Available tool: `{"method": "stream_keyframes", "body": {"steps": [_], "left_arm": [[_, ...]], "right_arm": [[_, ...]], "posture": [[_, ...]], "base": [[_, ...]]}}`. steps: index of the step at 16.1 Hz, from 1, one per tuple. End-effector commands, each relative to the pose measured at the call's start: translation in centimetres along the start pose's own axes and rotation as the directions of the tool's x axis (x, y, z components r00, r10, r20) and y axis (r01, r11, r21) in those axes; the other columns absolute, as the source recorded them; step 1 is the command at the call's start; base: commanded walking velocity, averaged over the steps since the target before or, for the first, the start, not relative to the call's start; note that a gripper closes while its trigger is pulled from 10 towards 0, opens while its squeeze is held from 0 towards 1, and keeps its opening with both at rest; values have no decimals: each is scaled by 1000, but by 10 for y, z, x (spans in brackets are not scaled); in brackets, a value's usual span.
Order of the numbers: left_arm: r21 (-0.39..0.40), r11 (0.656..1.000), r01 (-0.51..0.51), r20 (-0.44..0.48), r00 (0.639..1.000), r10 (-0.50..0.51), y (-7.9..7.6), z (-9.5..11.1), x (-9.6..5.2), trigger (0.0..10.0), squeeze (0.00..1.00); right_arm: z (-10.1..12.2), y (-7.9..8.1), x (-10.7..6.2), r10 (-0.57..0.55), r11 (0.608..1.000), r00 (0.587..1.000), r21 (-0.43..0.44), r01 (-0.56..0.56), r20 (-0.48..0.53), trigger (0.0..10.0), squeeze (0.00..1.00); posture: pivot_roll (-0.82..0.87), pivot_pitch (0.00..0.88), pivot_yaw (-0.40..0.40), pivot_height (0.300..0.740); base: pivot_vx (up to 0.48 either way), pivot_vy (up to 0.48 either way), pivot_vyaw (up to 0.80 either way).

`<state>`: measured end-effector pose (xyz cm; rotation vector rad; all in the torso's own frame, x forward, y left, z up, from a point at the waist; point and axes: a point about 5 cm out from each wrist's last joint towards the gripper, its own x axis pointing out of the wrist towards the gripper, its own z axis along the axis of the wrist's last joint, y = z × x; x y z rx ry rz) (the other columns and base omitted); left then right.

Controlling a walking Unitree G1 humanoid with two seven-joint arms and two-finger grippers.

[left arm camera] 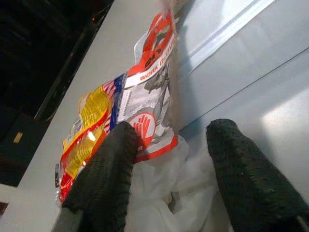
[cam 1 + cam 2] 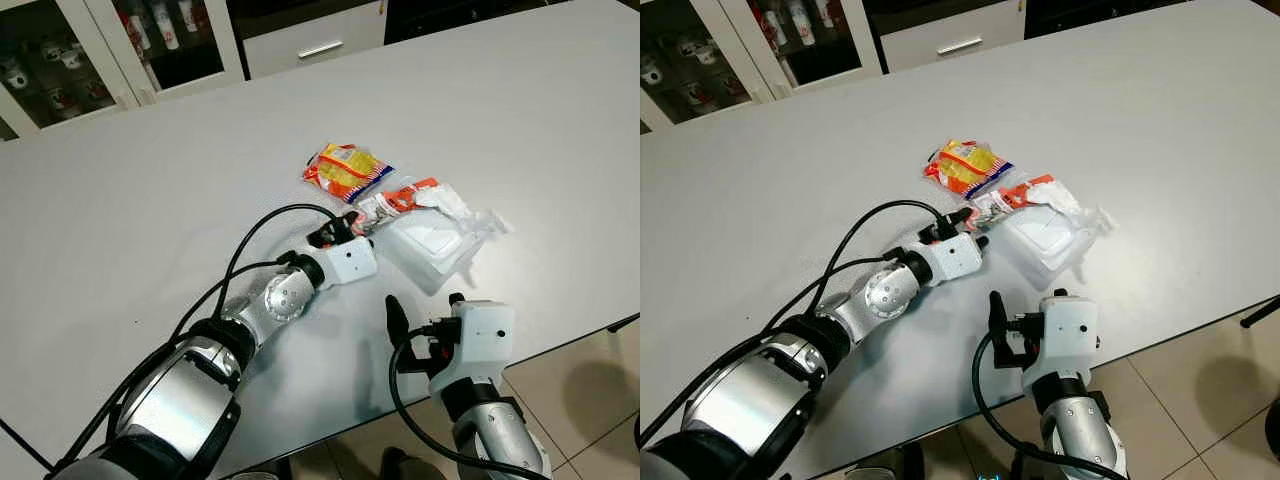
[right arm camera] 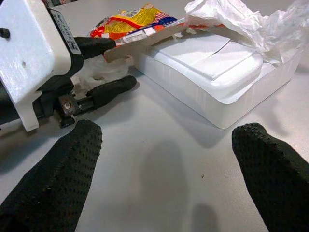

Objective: Picking trash to rubbish bin

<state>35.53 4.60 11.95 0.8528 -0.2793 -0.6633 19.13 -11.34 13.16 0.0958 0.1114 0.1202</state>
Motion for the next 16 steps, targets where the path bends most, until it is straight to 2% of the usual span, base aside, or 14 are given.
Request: {"method": "stream_keyframes", "body": {"steps": [1,16], "left_arm": [[-11,1000,-17,-27,1000,17,2,-3,0,0,0],[-51,998,-25,-45,999,23,4,-6,-2,0,0]], "right_arm": [[-1,2,0,1,1000,1000,1,-1,-1,10000,0],[0,2,2,-1,1000,1000,4,1,4,10000,0]], "posture": [[-12,185,98,740],[-11,181,104,740]], "base": [[0,0,0],[0,0,0]]}}
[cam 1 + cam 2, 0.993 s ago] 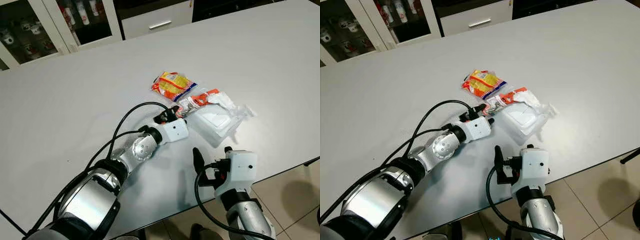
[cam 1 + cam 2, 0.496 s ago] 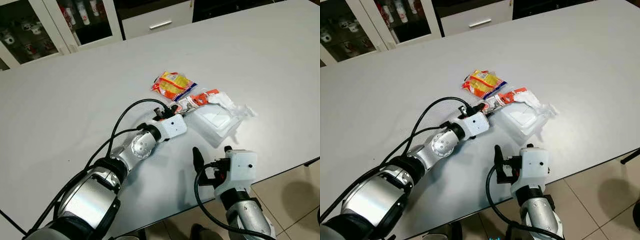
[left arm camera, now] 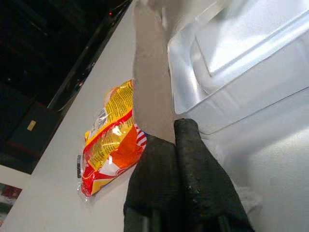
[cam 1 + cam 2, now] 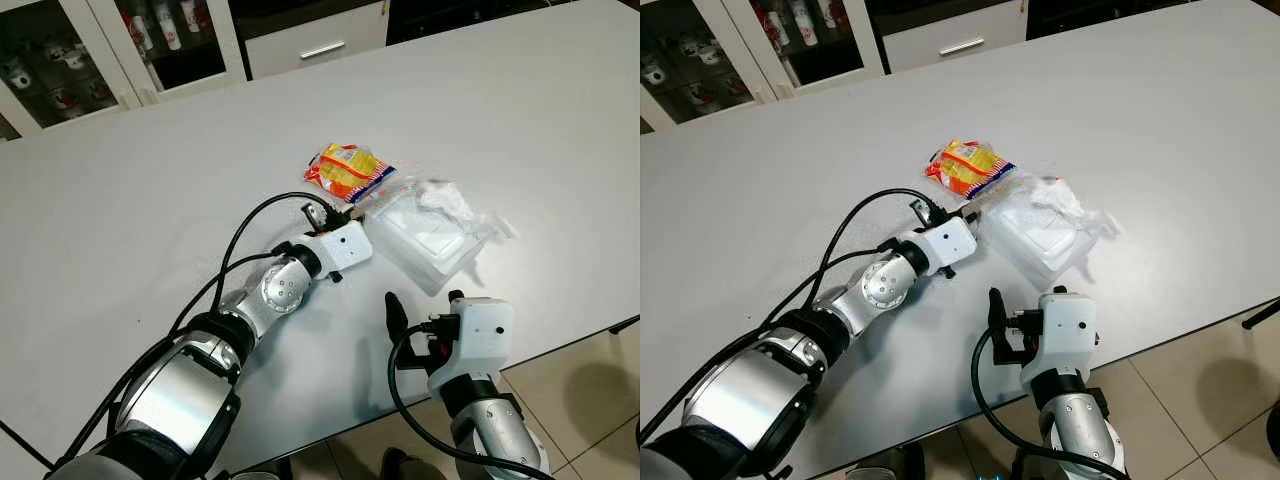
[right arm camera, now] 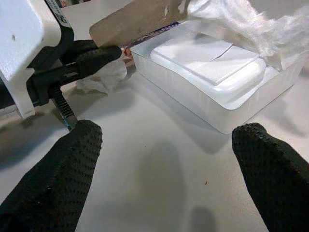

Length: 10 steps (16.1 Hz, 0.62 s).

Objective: Picking trash to rubbish bin

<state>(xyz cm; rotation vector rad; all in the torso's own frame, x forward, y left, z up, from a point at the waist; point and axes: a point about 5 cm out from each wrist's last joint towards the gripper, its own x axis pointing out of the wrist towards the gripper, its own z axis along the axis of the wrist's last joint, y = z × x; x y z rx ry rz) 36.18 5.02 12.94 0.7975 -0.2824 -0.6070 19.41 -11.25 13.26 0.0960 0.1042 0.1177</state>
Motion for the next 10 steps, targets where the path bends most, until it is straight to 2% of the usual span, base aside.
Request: {"method": "stream_keyframes", "body": {"steps": [1,5,10], "left_arm": [[-8,999,37,-38,999,-37,-8,-7,-4,0,0],[-27,999,22,-25,999,-23,-4,-7,-4,0,0],[-174,981,-83,0,996,84,26,-10,-9,0,0]], "right_arm": [[-2,1,0,0,1000,1000,4,0,-3,10000,0],[-2,1,0,-2,1000,1000,2,2,-3,10000,0],[0,-8,4,-35,999,999,-24,36,15,10000,0]], "posture": [[-11,181,104,740],[-12,175,102,740],[7,169,95,740]], "base": [[0,0,0],[0,0,0],[0,0,0]]}}
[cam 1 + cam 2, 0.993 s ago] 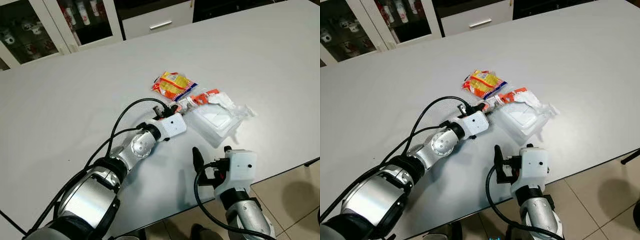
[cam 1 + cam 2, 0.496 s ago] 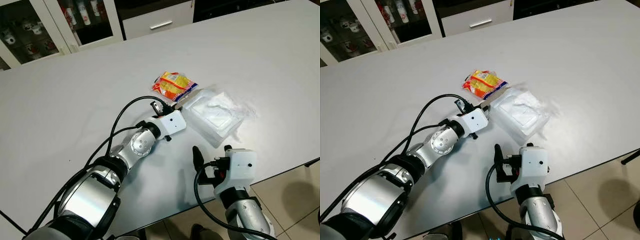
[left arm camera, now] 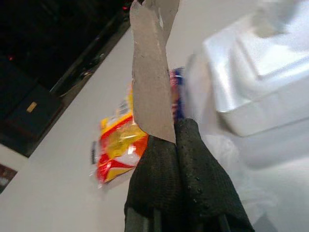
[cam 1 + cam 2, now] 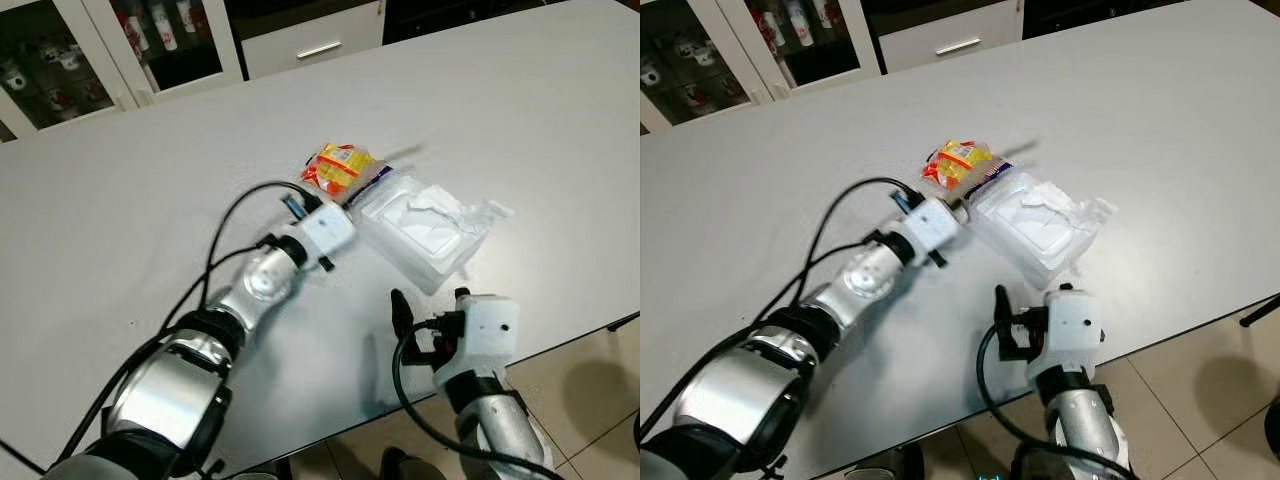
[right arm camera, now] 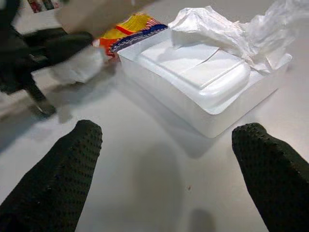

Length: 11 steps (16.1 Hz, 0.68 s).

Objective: Picking trash to rubbish bin

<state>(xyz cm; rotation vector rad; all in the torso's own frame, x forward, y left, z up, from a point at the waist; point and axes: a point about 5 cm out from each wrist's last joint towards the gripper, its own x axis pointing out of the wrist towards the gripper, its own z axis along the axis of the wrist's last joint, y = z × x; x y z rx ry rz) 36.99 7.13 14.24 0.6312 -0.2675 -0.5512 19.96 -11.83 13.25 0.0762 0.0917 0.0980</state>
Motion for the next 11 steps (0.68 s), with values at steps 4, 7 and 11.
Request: {"method": "stream_keyframes", "body": {"steps": [4,7,11], "left_arm": [[-144,981,-128,19,991,132,27,-4,-9,0,0],[-180,966,-187,48,979,199,40,-2,-14,0,0],[-215,962,-165,56,982,181,32,-7,-24,0,0]], "right_arm": [[4,-9,5,-47,999,999,-20,47,23,10000,0],[4,-18,12,-80,995,997,-49,81,18,10000,0],[7,-34,34,-77,986,997,-151,75,-10,10000,0]], "posture": [[29,156,86,740],[52,145,83,740],[78,141,77,740]], "base": [[0,0,0],[0,0,0],[0,0,0]]}}
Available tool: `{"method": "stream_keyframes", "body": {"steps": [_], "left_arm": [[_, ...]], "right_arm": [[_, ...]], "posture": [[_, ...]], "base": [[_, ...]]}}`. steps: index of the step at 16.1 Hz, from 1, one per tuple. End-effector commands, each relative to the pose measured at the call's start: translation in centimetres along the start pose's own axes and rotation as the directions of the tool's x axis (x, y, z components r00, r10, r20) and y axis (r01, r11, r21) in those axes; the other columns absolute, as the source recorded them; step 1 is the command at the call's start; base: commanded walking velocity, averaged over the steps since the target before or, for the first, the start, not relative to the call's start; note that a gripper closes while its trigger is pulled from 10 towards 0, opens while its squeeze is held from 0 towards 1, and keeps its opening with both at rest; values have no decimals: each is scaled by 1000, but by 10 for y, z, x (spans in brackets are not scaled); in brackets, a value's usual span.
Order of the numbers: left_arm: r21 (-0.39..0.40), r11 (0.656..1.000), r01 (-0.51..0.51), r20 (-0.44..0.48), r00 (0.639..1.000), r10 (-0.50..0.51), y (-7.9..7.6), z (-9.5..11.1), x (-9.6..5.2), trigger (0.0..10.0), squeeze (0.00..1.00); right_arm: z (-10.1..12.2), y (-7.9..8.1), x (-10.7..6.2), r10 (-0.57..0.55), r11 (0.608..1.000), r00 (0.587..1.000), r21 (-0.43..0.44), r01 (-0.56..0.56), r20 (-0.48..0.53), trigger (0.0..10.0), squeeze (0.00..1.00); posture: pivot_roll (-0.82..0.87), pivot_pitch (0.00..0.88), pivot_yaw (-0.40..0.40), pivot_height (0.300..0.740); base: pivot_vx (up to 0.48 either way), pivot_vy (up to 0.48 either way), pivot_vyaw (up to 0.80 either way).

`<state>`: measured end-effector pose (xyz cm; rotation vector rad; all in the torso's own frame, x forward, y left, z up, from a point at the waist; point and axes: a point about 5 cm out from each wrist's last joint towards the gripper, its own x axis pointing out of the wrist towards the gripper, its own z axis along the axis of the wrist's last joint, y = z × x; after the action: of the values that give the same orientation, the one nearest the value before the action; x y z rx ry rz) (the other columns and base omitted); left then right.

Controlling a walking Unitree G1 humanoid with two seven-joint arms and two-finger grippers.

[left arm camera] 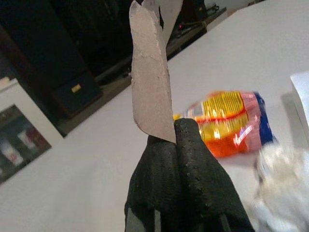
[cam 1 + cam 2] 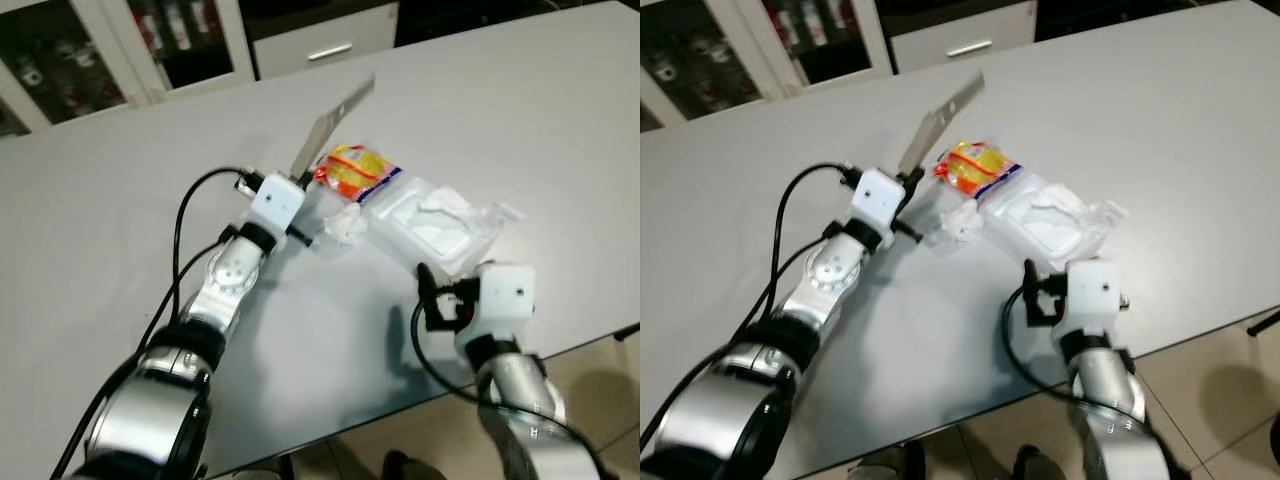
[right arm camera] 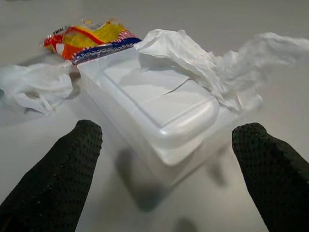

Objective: Picking trash to rubbish bin

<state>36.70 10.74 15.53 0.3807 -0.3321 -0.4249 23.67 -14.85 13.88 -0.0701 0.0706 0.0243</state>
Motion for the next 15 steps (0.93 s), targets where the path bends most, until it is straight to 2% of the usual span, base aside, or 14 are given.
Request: {"method": "stream_keyframes", "body": {"steps": [1,8,10,15], "left_arm": [[-16,1000,10,0,1000,-10,0,0,-3,0,0],[-86,993,82,-1,997,-83,-16,-2,-28,0,0],[-92,992,90,-13,996,-92,-17,-1,-32,0,0],[-103,989,104,-38,993,-108,-18,2,-36,0,0]], "right_arm": [[-4,-2,5,16,999,999,-27,-17,-32,10000,0],[8,-13,42,155,974,987,-160,-158,-33,10000,0],[5,-15,50,183,970,982,-153,-189,-53,10000,0],[-17,-18,58,221,973,964,-34,-228,-145,10000,0]], "posture": [[78,141,77,740],[130,165,49,740],[138,171,46,740],[139,182,46,740]], "base": [[0,0,0],[0,0,0],[0,0,0],[0,0,0]]}}
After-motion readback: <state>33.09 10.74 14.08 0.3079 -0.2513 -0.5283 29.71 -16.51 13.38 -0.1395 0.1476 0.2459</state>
